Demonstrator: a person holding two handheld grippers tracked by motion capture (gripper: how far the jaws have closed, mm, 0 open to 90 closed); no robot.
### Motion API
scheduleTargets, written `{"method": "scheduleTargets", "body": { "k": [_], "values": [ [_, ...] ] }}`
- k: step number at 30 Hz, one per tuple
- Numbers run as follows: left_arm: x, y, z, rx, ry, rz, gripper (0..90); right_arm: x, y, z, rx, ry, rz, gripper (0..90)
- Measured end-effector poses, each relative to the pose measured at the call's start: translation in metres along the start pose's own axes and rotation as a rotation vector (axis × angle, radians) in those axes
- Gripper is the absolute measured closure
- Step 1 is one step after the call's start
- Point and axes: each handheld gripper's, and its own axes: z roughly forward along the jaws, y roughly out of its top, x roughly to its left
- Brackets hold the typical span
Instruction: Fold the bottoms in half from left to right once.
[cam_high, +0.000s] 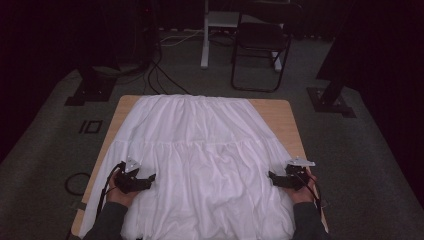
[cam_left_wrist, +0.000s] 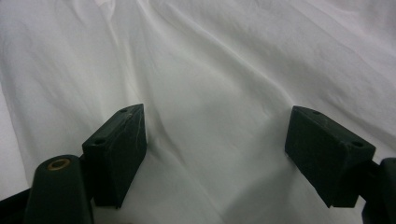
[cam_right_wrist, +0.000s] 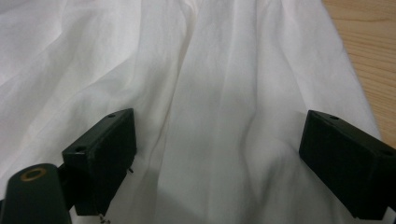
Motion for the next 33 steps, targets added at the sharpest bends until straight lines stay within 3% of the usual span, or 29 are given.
{"method": "scheduleTargets", "body": {
  "k": [14, 17, 20, 24, 28, 30, 31, 33],
  "values": [
    [0.0, 0.0, 0.0, 0.0, 0.001, -0.002, 21.1, 0.001, -0.001, -0.001, -0.007, -0.003, 0.002, 14.3],
    [0.001, 0.001, -0.001, 0.0, 0.011, -0.01, 24.5, 0.002, -0.001, -0.001, -0.007, -0.008, 0.007, 14.4],
    [0.003, 0.001, -0.005, 0.004, 0.018, -0.024, 33.9, 0.003, -0.001, -0.001, -0.008, -0.01, 0.01, 14.5],
    [0.007, 0.003, -0.018, -0.025, 0.024, -0.044, 34.1, 0.003, -0.001, -0.002, -0.007, -0.011, 0.011, 14.6],
    [0.015, 0.003, -0.033, -0.043, 0.073, -0.061, 29.9, 0.003, -0.001, -0.002, -0.008, -0.011, 0.011, 14.6],
    [0.02, 0.002, -0.039, -0.048, 0.076, -0.058, 28.8, 0.003, -0.001, -0.002, -0.008, -0.011, 0.011, 14.6],
    [0.026, 0.0, -0.044, -0.038, 0.086, -0.069, 20.5, 0.003, -0.001, -0.002, -0.008, -0.011, 0.012, 14.6],
    [0.029, -0.002, -0.046, -0.033, 0.084, -0.072, 19.0, 0.003, -0.001, -0.002, -0.008, -0.01, 0.012, 14.6]
  ]
}}
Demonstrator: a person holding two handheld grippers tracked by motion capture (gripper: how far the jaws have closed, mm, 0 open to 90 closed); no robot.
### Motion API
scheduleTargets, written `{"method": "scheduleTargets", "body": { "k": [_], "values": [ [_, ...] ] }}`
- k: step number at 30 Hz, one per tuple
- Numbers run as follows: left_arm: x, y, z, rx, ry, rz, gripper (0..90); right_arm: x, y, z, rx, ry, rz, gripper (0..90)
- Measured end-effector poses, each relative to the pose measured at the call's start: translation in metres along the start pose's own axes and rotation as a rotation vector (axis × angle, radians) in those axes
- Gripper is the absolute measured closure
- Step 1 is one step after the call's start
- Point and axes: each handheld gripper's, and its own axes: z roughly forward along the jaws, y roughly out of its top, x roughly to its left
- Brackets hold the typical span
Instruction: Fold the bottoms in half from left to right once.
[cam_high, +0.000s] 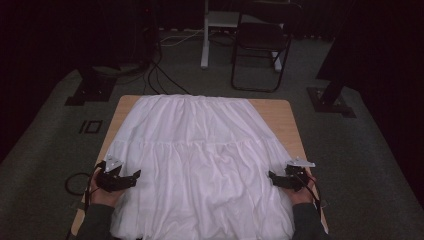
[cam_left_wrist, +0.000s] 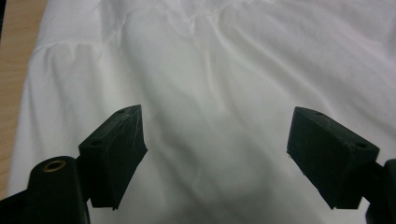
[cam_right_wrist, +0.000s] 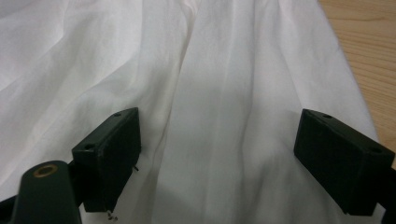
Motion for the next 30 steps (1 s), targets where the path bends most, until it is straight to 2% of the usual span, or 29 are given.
{"method": "scheduleTargets", "body": {
  "k": [1, 6, 9, 13, 14, 17, 19, 22, 24, 30],
  "values": [
    [0.006, -0.004, -0.003, 0.007, -0.001, -0.006, 18.2, 0.0, 0.0, 0.0, 0.0, 0.0, 0.0, 14.6],
    [0.016, -0.012, -0.007, 0.018, 0.028, -0.027, 18.0, 0.0, 0.0, 0.0, 0.0, 0.0, 0.0, 14.6],
    [0.025, -0.015, -0.009, 0.024, 0.059, -0.07, 14.6, 0.0, 0.0, 0.0, 0.0, 0.0, 0.0, 14.6],
    [0.031, -0.016, -0.009, 0.027, 0.086, -0.092, 13.0, 0.0, 0.0, 0.0, 0.0, 0.0, 0.0, 14.6],
    [0.036, -0.018, -0.008, 0.041, 0.104, -0.112, 13.1, 0.0, 0.0, 0.0, 0.0, 0.0, 0.0, 14.6],
    [0.042, -0.021, -0.008, 0.047, 0.111, -0.131, 13.2, 0.0, 0.0, 0.0, 0.0, 0.0, 0.0, 14.6],
    [0.048, -0.026, -0.008, 0.058, 0.132, -0.146, 13.2, 0.0, 0.0, 0.0, 0.0, 0.0, 0.0, 14.6],
    [0.052, -0.029, -0.007, 0.062, 0.14, -0.164, 13.2, 0.0, 0.0, 0.0, 0.0, 0.0, 0.0, 14.6],
    [0.057, -0.033, -0.006, 0.071, 0.147, -0.196, 13.2, 0.0, 0.0, 0.0, 0.0, 0.0, 0.0, 14.6],
    [0.06, -0.037, -0.003, 0.087, 0.145, -0.201, 13.2, 0.0, 0.0, 0.0, 0.0, 0.0, 0.0, 14.6]
  ]
}}
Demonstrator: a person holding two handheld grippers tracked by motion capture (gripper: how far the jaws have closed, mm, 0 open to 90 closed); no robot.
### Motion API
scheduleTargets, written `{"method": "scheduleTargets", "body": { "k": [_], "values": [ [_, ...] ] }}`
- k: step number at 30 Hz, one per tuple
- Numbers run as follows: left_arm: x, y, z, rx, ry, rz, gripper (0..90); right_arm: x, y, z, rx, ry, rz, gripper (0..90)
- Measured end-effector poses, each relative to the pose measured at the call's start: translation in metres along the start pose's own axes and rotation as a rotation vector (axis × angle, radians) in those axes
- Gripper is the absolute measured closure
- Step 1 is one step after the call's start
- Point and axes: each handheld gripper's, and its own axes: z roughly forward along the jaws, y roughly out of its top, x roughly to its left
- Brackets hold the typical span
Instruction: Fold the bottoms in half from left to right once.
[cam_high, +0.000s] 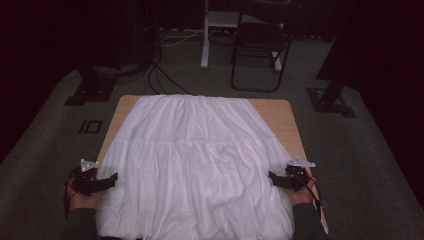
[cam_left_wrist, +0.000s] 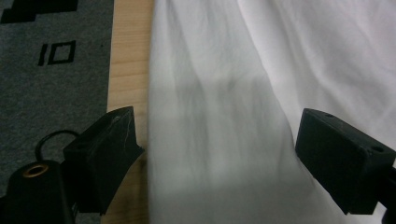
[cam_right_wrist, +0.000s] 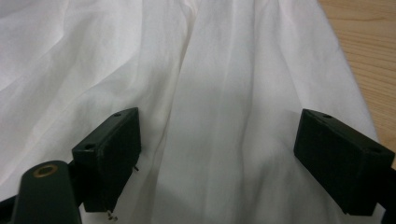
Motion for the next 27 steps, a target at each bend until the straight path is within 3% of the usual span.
{"method": "scheduleTargets", "body": {
  "k": [8, 18, 23, 24, 25, 27],
  "values": [
    [0.0, -0.002, 0.003, 0.014, 0.004, 0.015, 13.1, 0.0, 0.0, 0.0, 0.0, 0.0, 0.001, 14.6],
    [-0.007, -0.004, 0.001, 0.011, -0.029, 0.053, 15.6, 0.0, 0.0, 0.0, 0.0, -0.001, 0.001, 14.6],
    [-0.011, -0.003, -0.005, 0.004, -0.055, 0.069, 49.1, 0.0, 0.0, 0.0, 0.0, -0.001, 0.001, 14.6],
    [-0.012, -0.003, -0.005, 0.005, -0.064, 0.076, 49.1, 0.0, 0.0, 0.0, 0.0, -0.001, 0.001, 14.6],
    [-0.014, -0.002, -0.006, 0.008, -0.084, 0.092, 60.7, 0.0, 0.0, 0.0, 0.0, -0.001, 0.001, 14.7],
    [-0.015, -0.002, -0.006, 0.009, -0.096, 0.102, 66.0, 0.0, 0.0, 0.0, 0.0, -0.001, 0.001, 14.7]
  ]
}}
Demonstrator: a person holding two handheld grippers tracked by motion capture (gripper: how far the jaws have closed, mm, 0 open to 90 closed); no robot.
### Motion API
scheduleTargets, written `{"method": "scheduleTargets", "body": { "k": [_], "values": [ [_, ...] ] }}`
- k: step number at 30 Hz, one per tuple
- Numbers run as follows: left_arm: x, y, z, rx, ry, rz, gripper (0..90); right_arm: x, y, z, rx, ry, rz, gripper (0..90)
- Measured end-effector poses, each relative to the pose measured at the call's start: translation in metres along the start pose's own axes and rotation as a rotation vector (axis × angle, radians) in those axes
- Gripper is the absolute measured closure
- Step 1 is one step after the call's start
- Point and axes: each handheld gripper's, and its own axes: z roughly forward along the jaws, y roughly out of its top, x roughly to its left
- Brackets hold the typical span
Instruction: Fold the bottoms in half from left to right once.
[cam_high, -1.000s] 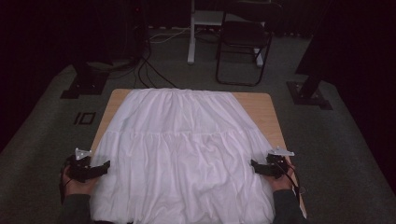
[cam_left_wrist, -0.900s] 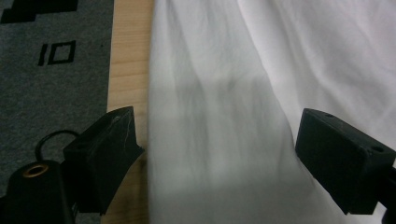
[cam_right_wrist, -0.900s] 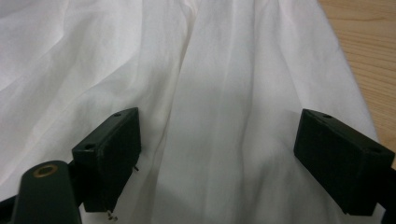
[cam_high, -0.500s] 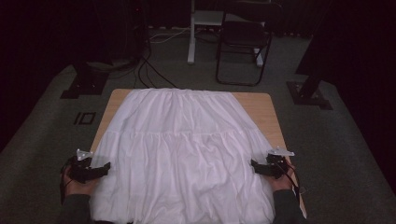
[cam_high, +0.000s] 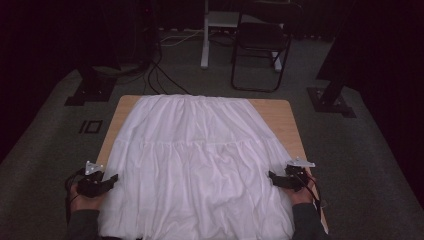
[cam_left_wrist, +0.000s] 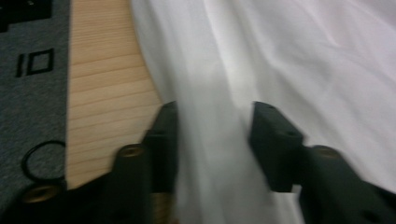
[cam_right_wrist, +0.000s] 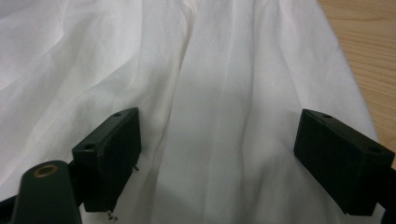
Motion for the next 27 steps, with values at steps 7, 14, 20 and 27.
{"method": "scheduleTargets", "body": {
  "k": [7, 14, 20, 27],
  "values": [
    [-0.01, 0.005, 0.001, 0.021, 0.034, 0.065, 86.1, 0.008, -0.002, -0.006, -0.03, 0.03, -0.035, 52.8],
    [0.005, 0.009, -0.002, 0.025, 0.111, 0.064, 86.9, 0.008, 0.0, -0.017, -0.068, -0.013, -0.06, 53.5],
    [0.043, 0.013, -0.012, 0.013, 0.231, 0.002, 87.5, 0.002, 0.0, -0.027, -0.093, -0.045, -0.04, 51.8],
    [0.077, 0.011, -0.016, 0.027, 0.311, -0.056, 87.7, -0.002, 0.0, -0.031, -0.108, -0.053, -0.017, 51.4]
  ]
}}
